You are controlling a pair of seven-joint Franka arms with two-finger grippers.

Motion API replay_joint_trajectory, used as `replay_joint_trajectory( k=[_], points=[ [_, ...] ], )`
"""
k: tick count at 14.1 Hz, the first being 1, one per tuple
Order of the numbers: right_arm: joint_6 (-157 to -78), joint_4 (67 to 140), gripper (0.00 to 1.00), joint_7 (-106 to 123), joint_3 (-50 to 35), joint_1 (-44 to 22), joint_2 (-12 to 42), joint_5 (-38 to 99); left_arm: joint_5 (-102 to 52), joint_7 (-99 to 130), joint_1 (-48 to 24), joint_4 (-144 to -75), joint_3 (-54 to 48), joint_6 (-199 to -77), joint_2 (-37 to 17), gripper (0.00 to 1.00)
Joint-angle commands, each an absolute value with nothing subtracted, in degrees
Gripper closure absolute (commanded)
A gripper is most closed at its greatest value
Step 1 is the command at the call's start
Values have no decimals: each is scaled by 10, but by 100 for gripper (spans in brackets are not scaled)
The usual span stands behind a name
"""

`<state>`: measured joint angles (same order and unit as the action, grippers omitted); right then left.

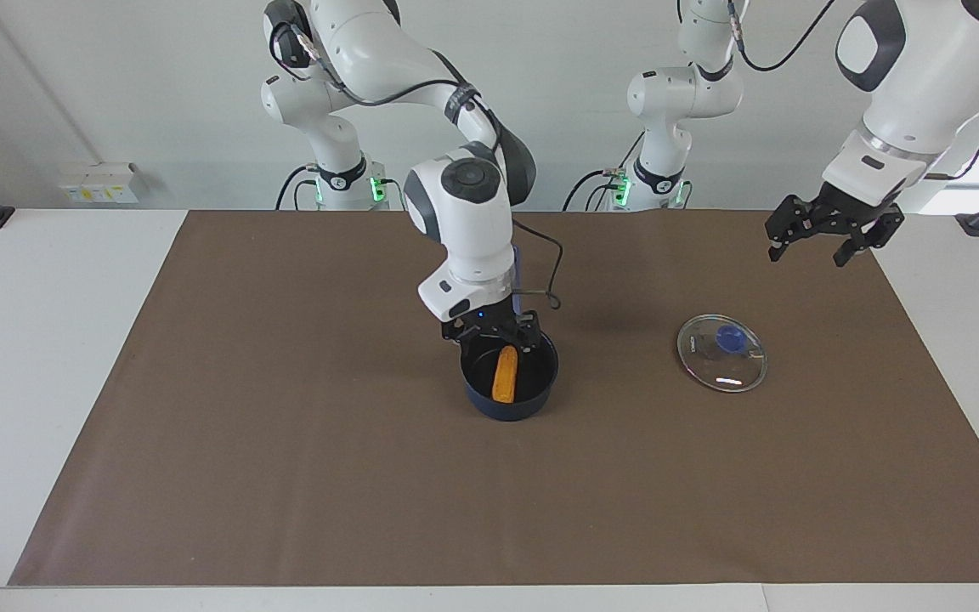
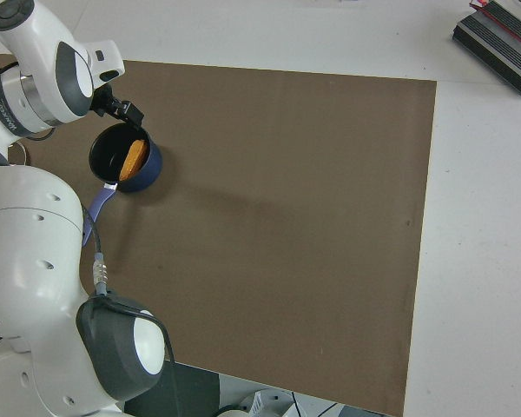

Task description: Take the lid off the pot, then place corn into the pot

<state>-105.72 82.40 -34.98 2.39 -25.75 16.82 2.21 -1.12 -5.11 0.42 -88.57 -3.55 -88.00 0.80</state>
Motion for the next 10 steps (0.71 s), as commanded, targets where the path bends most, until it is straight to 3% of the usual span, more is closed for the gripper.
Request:
replay_joint_trajectory(
  k=[1, 10],
  points=[
    [-1022, 839, 0, -274, 19, -212, 128, 31, -10, -58, 2, -901, -35, -875, 16, 0],
    [-894, 831, 0, -126, 20, -87, 36, 39, -11, -53, 10, -898, -33, -876, 15, 0]
  ],
)
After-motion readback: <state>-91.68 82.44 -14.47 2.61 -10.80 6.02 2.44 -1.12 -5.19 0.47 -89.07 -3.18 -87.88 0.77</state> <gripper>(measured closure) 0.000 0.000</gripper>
